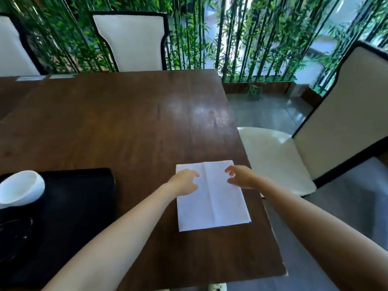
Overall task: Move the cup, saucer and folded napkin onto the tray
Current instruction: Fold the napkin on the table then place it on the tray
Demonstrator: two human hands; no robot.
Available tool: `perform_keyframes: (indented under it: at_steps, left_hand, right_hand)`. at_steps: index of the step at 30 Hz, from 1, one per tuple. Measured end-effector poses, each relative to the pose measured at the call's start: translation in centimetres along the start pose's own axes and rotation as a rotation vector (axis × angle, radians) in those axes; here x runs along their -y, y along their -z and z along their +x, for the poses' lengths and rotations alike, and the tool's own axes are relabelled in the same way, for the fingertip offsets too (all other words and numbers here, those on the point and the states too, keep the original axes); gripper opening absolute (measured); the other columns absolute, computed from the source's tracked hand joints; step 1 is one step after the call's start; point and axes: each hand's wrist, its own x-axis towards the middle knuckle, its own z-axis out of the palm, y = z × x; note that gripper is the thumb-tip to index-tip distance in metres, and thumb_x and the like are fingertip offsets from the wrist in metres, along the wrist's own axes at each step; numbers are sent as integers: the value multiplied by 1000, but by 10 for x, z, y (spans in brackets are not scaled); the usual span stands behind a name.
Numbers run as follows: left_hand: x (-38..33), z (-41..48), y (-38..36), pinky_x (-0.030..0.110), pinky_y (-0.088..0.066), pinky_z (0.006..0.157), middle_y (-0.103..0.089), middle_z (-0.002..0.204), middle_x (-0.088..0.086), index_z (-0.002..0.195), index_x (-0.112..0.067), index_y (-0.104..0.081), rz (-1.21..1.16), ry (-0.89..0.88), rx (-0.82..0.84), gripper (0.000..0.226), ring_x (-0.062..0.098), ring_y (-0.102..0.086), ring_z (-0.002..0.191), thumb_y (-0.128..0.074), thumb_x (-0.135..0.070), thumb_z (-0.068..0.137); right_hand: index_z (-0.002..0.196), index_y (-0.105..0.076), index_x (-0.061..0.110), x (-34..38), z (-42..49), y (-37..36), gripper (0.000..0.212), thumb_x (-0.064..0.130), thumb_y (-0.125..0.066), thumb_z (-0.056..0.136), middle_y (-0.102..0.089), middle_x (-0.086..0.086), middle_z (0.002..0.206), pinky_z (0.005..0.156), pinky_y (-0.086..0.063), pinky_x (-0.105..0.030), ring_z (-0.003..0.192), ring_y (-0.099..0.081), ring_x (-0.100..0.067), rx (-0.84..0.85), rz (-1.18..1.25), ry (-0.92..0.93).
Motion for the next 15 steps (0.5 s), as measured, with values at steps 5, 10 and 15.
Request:
perform_keyframes:
  at_steps: [5, 10, 15]
  left_hand:
    - [-20, 23, -15, 37, -38, 105, -35, 146, 12, 140, -17, -38, 6, 20, -40, 50, 29, -36, 133, -47, -16, 91]
    - [-31, 38, -27, 36, -39, 101, -35, 144, 11, 139, -15, -41, 16, 37, -41, 50, 29, -37, 130, -48, -12, 90]
    - [-29, 46, -30, 34, -44, 92, -37, 135, 9, 135, -14, -45, 8, 56, -58, 46, 28, -41, 122, -51, -14, 89]
  right_hand:
    - [119, -52, -4, -22, 21, -4, 42, 9, -61, 80, -59, -21, 120, 84, -48, -36, 109, -58, -36, -112, 251, -187]
    - [101, -50, 0, -18, 28, -9, 28, 4, -63, 77, -53, -19, 105, 81, -57, -41, 95, -62, -31, -86, 688, -370]
    - [98, -51, 2, -15, 34, -13, 23, 8, -61, 78, -51, -9, 79, 57, -42, -29, 71, -53, -24, -41, 685, -377]
